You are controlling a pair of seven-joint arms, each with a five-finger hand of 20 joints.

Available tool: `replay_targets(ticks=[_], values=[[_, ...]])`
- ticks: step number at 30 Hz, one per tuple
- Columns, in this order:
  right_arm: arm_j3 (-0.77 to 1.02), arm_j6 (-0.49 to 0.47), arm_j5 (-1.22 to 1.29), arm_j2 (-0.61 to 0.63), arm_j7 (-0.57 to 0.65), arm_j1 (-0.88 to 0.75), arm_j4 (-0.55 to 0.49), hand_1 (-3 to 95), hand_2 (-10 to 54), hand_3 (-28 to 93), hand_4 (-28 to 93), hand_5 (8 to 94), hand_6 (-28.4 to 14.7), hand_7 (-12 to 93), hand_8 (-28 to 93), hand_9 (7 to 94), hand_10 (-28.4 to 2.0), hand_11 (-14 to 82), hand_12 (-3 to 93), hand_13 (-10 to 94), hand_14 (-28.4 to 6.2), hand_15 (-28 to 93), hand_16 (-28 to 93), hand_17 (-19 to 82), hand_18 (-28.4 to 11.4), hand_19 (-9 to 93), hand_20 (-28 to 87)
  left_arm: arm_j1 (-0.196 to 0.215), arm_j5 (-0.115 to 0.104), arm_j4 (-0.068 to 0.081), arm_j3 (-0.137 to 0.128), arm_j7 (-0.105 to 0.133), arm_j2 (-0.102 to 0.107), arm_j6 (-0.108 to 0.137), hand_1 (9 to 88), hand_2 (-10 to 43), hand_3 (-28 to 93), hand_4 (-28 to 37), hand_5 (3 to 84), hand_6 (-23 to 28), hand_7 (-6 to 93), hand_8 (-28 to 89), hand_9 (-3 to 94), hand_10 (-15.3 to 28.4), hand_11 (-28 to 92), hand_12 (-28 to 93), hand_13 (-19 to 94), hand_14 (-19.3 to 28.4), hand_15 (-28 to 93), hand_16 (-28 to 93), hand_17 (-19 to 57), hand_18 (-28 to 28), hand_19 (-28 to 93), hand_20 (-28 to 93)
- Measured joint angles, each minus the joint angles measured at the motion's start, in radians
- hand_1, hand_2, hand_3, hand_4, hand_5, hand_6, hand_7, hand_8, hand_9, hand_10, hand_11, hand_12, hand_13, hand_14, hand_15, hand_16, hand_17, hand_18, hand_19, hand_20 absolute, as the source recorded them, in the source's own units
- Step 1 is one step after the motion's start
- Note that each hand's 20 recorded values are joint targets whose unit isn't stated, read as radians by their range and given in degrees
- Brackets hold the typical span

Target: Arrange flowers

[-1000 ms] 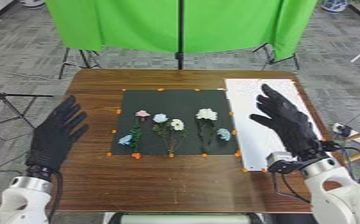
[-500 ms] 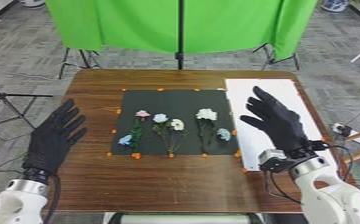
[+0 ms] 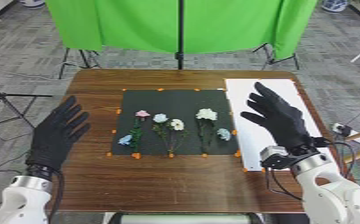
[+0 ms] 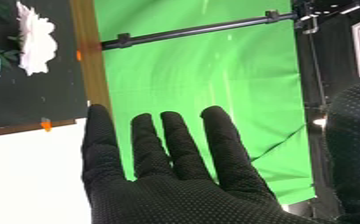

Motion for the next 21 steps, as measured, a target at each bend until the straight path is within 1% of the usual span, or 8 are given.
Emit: replay_targets(ticks=[4,7,11,15,18,21], values=[[0.005,-0.007,-0.002,-0.001,0.001,0.000,0.000,11.1,-4.2,83,-28,23.6,-4.9,11,-10,21.4,-11.0,4.2,22.2,16,-10.3,-1,40,-4,-19.9,38,16,0.017,-0.003,-0.010,-0.010,0.003,0.001,0.000,24.8,-2.8,70,-28.3,24.1,2.0,22.2,-13,15.9,9.3,24,13,10,11.3,33,-1,-12.8,18.3,41,7],[0.010,-0.003,0.002,0.002,0.000,-0.004,-0.003,11.1,-4.3,83,-28,23.7,-4.9,11,-10,21.5,-11.1,4.4,22.0,16,-10.3,0,40,-4,-19.9,38,16,0.028,-0.005,-0.009,-0.007,0.015,0.007,0.006,24.8,-2.7,70,-28.3,24.6,1.6,22.6,-13,16.2,9.3,24,13,10,11.3,34,-1,-12.7,18.2,41,7],[0.010,-0.001,0.082,0.003,0.009,-0.009,0.000,11.2,-4.3,83,-28,23.9,-4.9,11,-10,21.6,-10.9,4.6,22.0,16,-10.3,0,39,-4,-19.9,38,17,0.021,-0.006,-0.007,-0.001,0.022,0.014,0.008,24.9,-2.7,71,-28.3,24.8,1.6,22.8,-13,16.4,9.3,25,13,11,11.4,34,-2,-12.5,18.2,41,7],[0.007,-0.001,0.151,0.000,0.008,-0.008,0.003,11.1,-4.3,83,-28,24.1,-4.7,12,-10,21.9,-10.9,4.9,21.9,16,-10.2,1,39,-4,-19.9,38,17,0.019,-0.007,-0.007,0.000,0.021,0.014,0.007,24.9,-2.7,71,-28.3,24.6,1.8,22.7,-13,16.4,9.3,25,12,11,11.4,34,-2,-12.5,18.2,41,6],[0.004,0.001,0.077,0.002,-0.005,-0.006,0.001,11.2,-4.3,83,-28,24.0,-4.7,11,-10,21.7,-10.6,4.8,21.9,16,-10.2,1,39,-4,-19.8,38,17,0.012,-0.007,-0.003,0.001,0.015,0.015,0.005,24.8,-2.7,70,-28.3,24.4,1.7,22.5,-13,16.4,9.1,25,12,10,11.3,34,-2,-12.4,18.2,41,6],[0.003,0.003,0.010,0.002,-0.006,-0.007,0.001,11.3,-4.4,83,-28,23.6,-4.6,11,-10,21.6,-10.6,4.6,21.8,16,-10.2,1,38,-3,-19.8,37,17,0.007,-0.006,-0.003,-0.006,0.003,0.014,-0.001,24.5,-2.7,70,-28.3,24.3,1.8,22.2,-13,16.2,9.1,24,12,10,11.4,33,-2,-12.4,18.1,41,6]])
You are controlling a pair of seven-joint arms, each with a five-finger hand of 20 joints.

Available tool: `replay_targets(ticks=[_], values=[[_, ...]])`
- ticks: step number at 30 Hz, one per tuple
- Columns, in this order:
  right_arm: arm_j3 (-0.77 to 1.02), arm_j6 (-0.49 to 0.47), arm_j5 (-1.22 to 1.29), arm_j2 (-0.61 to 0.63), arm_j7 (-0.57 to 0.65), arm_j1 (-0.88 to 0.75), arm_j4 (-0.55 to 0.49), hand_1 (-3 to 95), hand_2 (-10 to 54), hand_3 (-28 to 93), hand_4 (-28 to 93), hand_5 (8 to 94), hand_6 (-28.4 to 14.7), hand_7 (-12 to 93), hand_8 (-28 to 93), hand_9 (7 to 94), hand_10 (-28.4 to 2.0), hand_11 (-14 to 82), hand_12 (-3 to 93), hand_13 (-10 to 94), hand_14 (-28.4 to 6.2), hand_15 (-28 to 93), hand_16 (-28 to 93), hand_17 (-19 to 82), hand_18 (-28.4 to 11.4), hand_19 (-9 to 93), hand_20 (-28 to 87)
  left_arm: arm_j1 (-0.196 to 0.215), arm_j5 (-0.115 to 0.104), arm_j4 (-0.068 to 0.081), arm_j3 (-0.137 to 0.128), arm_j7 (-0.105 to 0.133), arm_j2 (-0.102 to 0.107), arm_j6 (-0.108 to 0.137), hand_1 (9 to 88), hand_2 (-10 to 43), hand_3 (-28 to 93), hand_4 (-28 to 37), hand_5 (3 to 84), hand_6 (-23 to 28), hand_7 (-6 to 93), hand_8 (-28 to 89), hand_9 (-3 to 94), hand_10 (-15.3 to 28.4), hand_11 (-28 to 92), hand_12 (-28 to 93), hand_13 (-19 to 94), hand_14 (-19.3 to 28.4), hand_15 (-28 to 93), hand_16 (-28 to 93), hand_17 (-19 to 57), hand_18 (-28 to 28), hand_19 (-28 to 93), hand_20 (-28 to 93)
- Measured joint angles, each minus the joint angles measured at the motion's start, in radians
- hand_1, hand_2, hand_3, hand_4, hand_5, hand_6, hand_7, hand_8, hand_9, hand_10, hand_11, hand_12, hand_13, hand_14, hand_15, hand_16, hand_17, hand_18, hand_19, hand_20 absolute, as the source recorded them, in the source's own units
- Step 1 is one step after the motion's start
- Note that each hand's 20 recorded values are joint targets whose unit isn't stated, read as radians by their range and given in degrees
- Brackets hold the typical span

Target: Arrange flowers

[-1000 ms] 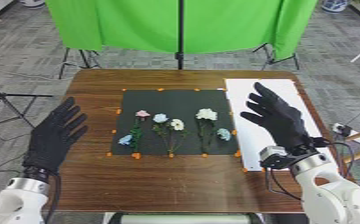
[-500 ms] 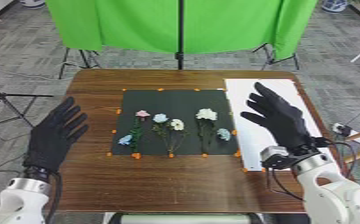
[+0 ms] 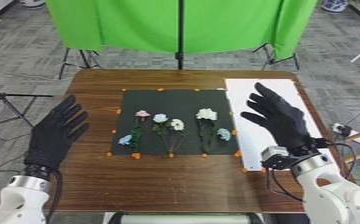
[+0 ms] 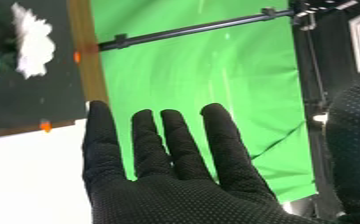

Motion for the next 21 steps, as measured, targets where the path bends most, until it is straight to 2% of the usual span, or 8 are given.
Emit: replay_targets(ticks=[5,8,12,16,21], values=[[0.004,0.005,0.008,0.001,-0.002,-0.009,-0.006,11.2,-4.3,83,-28,23.8,-4.6,11,-10,21.9,-10.9,4.7,21.9,16,-10.1,1,38,-3,-19.8,38,17,-0.001,0.000,0.000,-0.011,-0.020,-0.006,-0.018,24.5,-3.4,69,-28.3,23.9,1.7,21.9,-13,16.2,9.1,23,12,10,11.3,32,-2,-12.5,18.1,41,6],[0.009,0.019,0.048,0.003,-0.004,-0.014,-0.006,11.2,-4.4,83,-28,23.9,-4.7,12,-10,21.9,-11.2,5.0,22.1,16,-10.2,2,38,-3,-19.8,38,17,-0.011,0.001,0.003,-0.011,-0.022,-0.006,-0.026,24.5,-3.5,69,-28.3,23.9,1.7,21.8,-12,16.3,9.3,24,12,10,11.3,32,-2,-12.5,18.1,41,6],[0.008,0.036,0.075,-0.001,-0.007,-0.014,-0.006,11.5,-4.3,83,-28,24.4,-4.8,12,-10,22.1,-11.2,5.5,22.1,16,-10.1,3,38,-3,-19.9,38,18,-0.021,-0.003,0.003,-0.011,-0.023,-0.007,-0.026,24.6,-3.3,69,-28.3,24.2,1.8,21.7,-12,16.5,9.2,24,12,11,11.5,32,-2,-12.5,18.1,41,6],[0.010,0.045,0.063,-0.001,-0.006,-0.023,-0.013,11.6,-4.5,84,-28,24.9,-4.7,13,-10,22.3,-11.3,5.9,21.9,16,-10.1,3,38,-3,-19.9,39,18,-0.008,-0.006,-0.003,-0.015,-0.025,-0.017,-0.026,24.6,-3.2,70,-28.3,24.2,1.8,21.6,-12,16.5,9.3,24,12,11,11.5,32,-2,-12.5,18.2,41,6],[0.018,0.051,0.062,0.002,-0.005,-0.028,-0.016,11.5,-4.2,84,-28,25.0,-4.7,13,-11,22.2,-11.3,6.2,21.7,16,-10.1,4,37,-3,-19.8,39,18,-0.006,-0.006,-0.001,-0.010,-0.024,-0.020,-0.027,24.6,-3.1,70,-28.3,24.3,1.9,21.5,-12,16.6,9.4,24,12,11,11.5,32,-2,-12.5,18.2,41,6]])
